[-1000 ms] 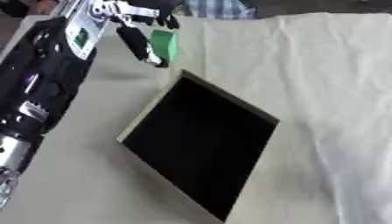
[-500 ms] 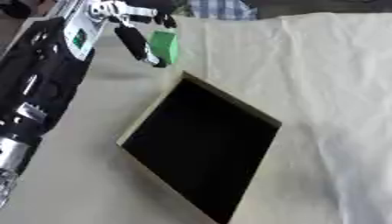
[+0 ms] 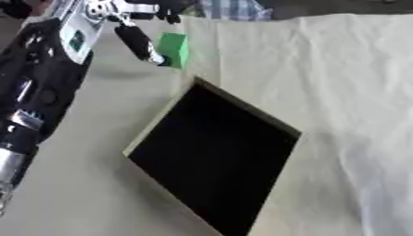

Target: Pick up objects on the table and place them in the box.

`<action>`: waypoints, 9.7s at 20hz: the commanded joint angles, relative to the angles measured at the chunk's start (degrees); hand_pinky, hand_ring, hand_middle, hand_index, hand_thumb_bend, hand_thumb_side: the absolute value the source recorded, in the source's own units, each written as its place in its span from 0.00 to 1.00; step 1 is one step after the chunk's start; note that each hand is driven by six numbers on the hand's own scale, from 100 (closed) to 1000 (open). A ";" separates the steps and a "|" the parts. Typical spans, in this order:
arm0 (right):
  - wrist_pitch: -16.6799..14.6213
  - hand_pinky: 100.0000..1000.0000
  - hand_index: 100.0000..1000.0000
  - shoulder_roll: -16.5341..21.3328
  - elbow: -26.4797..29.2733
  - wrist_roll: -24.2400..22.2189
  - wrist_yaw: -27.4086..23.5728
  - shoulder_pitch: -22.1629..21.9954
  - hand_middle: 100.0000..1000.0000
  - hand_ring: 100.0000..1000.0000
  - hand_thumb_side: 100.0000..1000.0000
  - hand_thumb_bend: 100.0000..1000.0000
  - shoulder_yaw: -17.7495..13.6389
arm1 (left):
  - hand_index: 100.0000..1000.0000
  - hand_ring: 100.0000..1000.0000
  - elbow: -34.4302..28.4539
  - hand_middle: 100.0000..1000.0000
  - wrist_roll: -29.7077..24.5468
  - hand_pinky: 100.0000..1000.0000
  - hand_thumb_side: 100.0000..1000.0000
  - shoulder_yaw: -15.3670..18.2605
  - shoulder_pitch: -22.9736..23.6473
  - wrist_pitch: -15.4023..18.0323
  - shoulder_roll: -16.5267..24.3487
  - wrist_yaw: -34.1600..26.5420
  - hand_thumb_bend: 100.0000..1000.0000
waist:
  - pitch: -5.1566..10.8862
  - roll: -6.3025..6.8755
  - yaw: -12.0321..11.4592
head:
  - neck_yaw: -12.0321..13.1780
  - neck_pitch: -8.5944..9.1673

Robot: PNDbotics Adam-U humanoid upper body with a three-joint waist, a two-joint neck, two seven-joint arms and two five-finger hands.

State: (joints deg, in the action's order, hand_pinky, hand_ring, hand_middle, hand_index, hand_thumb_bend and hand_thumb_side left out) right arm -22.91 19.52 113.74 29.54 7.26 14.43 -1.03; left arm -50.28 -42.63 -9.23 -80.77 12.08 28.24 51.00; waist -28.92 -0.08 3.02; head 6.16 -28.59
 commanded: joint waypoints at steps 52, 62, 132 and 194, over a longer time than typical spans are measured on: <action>0.93 0.53 0.69 0.20 0.85 0.40 -0.31 0.18 0.52 0.65 0.90 0.00 -0.29 | 0.57 0.52 -2.67 0.42 8.83 0.54 0.24 0.96 -2.77 -3.52 2.82 -7.72 0.00 | 0.80 1.34 1.67 | 2.09 0.40; 1.01 0.54 0.69 1.58 0.85 0.30 -0.85 -1.20 0.53 0.66 0.88 0.00 -0.82 | 0.59 0.52 -12.32 0.42 13.32 0.52 0.25 -6.76 1.32 -9.65 4.63 -17.11 0.00 | 4.42 2.14 0.52 | 0.23 -4.13; 2.56 0.54 0.69 1.07 0.85 0.37 -2.19 -3.58 0.53 0.66 0.86 0.00 -0.80 | 0.61 0.50 -50.98 0.49 10.56 0.46 0.16 -21.90 25.23 -22.11 5.17 -22.12 0.00 | 9.83 -0.08 -4.87 | -6.79 -14.98; 3.49 0.54 0.68 0.56 0.85 0.90 -2.94 -2.26 0.52 0.66 0.85 0.00 -0.76 | 0.83 0.73 -36.31 0.76 8.49 0.64 0.34 -22.53 14.19 -4.39 -6.68 -6.52 0.27 | 9.00 0.59 -4.29 | -11.49 -8.10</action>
State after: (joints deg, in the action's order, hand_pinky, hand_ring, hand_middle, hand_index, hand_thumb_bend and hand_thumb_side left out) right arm -19.38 18.97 113.74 30.19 4.48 12.03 -1.41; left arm -84.74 -34.69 -33.15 -65.77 8.51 20.16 45.27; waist -21.36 0.63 -1.28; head -5.24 -36.74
